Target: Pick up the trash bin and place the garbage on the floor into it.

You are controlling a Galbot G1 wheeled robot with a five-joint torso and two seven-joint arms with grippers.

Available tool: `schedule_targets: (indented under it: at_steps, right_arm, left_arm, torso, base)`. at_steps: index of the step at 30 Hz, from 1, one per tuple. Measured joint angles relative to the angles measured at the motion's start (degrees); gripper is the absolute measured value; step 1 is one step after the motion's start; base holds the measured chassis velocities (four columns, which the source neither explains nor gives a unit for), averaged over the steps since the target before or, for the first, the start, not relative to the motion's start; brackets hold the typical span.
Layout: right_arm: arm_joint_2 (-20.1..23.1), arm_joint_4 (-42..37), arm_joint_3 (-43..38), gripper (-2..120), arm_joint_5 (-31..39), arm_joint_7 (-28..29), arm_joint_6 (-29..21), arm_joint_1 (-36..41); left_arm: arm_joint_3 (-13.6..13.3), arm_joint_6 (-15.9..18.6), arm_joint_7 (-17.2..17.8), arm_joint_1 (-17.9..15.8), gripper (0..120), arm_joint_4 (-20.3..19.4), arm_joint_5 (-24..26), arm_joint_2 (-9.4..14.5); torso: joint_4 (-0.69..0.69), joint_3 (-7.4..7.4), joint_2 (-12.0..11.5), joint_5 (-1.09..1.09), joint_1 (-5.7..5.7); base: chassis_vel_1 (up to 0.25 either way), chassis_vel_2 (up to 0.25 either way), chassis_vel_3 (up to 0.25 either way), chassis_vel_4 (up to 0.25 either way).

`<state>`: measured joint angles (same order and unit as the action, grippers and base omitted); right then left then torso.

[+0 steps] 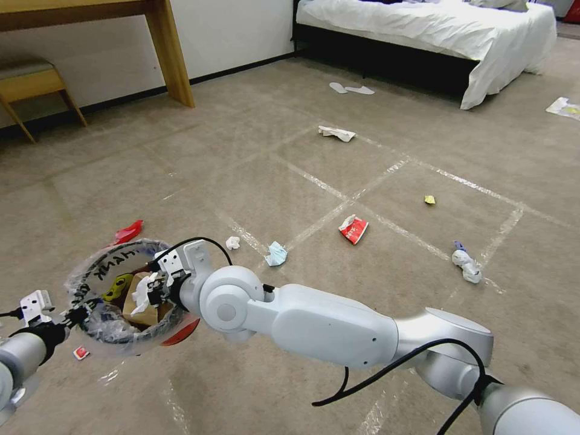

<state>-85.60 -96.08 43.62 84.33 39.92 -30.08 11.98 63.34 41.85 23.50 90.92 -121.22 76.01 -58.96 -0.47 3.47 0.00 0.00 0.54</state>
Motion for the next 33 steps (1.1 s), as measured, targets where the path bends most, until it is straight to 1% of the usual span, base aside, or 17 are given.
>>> schedule_targets:
  at_steps: [2,4,5,6,7,10,13,14,17,19,21,22,25,27,28,30,33]
  right_arm:
    - [-0.2,0.3,0.0,0,-0.2,0.0,0.0,0.0]
    - [-0.1,0.3,0.0,7,-0.4,0.0,-0.1,-0.1]
    - [-0.1,0.3,0.0,7,-0.4,0.0,-0.1,-0.1]
    - [0.0,0.1,0.0,14,-0.4,0.0,-0.2,-0.1]
    - [0.0,0.1,0.0,14,-0.4,0.0,-0.2,-0.1]
    - [-0.1,-0.1,0.0,30,-0.4,0.1,-0.4,-0.2]
    - [-0.2,-0.2,0.0,35,-0.4,0.1,-0.5,-0.3]
    - [-0.2,-0.4,0.0,42,-0.4,0.2,-0.6,-0.3]
    - [-0.2,-0.5,0.0,48,-0.4,0.2,-0.7,-0.3]
    - [-0.2,-0.9,0.0,60,-0.3,0.6,-0.9,-0.3]
    - [-0.2,-1.1,0.1,64,-0.3,0.7,-0.9,-0.3]
    - [-0.2,-1.4,0.1,73,-0.2,0.9,-1.0,-0.3]
    - [-0.2,-1.6,0.1,77,-0.2,0.9,-1.0,-0.3]
    - [0.0,-2.7,-0.6,90,-0.1,1.2,-1.0,-0.3]
    - [0.0,-2.7,-0.6,90,-0.1,1.2,-1.0,-0.3]
    - [0.4,-4.1,-2.1,98,-0.1,1.2,-1.0,-0.5]
    - [1.3,-6.7,-5.3,100,-0.2,0.9,-0.8,-0.7]
  left_arm:
    - [0.0,0.0,0.0,0.0,0,0.0,0.0,0.0]
    - [0.0,0.0,0.0,0.0,0,0.0,0.0,-0.1]
    - [0.0,0.0,0.0,0.0,0,0.0,0.0,-0.1]
    - [0.0,0.0,0.0,0.0,0,0.1,-0.1,-0.2]
    - [0.0,0.0,0.0,0.0,0,0.1,-0.1,-0.2]
    - [-0.2,0.0,0.0,0.0,0,0.0,-0.2,-0.5]
    - [-0.2,0.0,-0.1,0.0,0,0.0,-0.3,-0.5]
    - [-0.2,0.0,-0.1,0.1,0,0.0,-0.3,-0.5]
    - [-0.1,0.0,-0.1,0.2,0,0.0,-0.3,-0.5]
    - [0.0,0.0,-0.1,0.3,0,0.0,-0.3,-0.6]
    - [0.0,0.0,-0.1,0.3,0,0.0,-0.3,-0.6]
    - [0.1,0.0,-0.1,0.4,0,0.0,-0.4,-0.6]
    - [0.1,0.0,-0.1,0.4,0,0.0,-0.4,-0.7]
    - [0.1,0.0,-0.1,0.5,0,0.2,-0.5,-0.7]
    - [0.1,0.0,-0.1,0.5,0,0.2,-0.5,-0.7]
    - [0.2,0.0,-0.2,0.5,0,0.3,-0.6,-0.7]
    - [0.2,0.0,-0.2,0.4,0,0.5,-0.7,-0.7]
  torso:
    - [0.00,0.00,0.0,0.00,0.00]
    - [0.00,0.00,0.0,0.00,0.00]
    - [0.00,0.00,0.0,0.00,0.00]
    - [0.00,0.00,0.0,0.00,0.00]
    - [0.00,0.00,0.0,0.00,0.00]
    - [0.00,0.00,0.0,0.00,0.00]
    - [0.00,0.00,0.0,0.00,0.00]
    - [0.00,0.00,0.0,0.00,0.00]
    - [0.00,0.00,0.0,0.00,0.00]
    - [0.00,0.00,0.0,0.00,0.00]
    - [0.00,0.00,0.0,0.00,0.00]
    - [0.00,0.00,0.0,0.00,0.00]
    - [0.00,0.00,0.0,0.00,0.00]
    - [0.00,0.00,0.0,0.00,0.00]
    - [0.00,0.00,0.0,0.00,0.00]
    - [0.01,0.00,0.0,0.00,0.00]
    - [0.00,0.00,0.0,0.00,0.00]
  base:
    - [0.000,0.000,0.000,0.000]
    - [0.000,0.000,0.000,0.000]
    - [0.000,0.000,0.000,0.000]
    - [0.000,0.000,0.000,0.000]
    - [0.000,0.000,0.000,0.000]
    - [0.000,0.000,0.000,0.000]
    - [0.000,0.000,0.000,0.000]
    - [0.000,0.000,0.000,0.000]
    - [0.000,0.000,0.000,0.000]
    - [0.000,0.000,0.000,0.000]
    - [0.000,0.000,0.000,0.000]
    - [0.000,0.000,0.000,0.000]
    - [0.000,0.000,0.000,0.000]
    - [0.000,0.000,0.000,0.000]
    - [0.000,0.000,0.000,0.000]
    - [0.000,0.000,0.000,0.000]
    - [0.000,0.000,0.000,0.000]
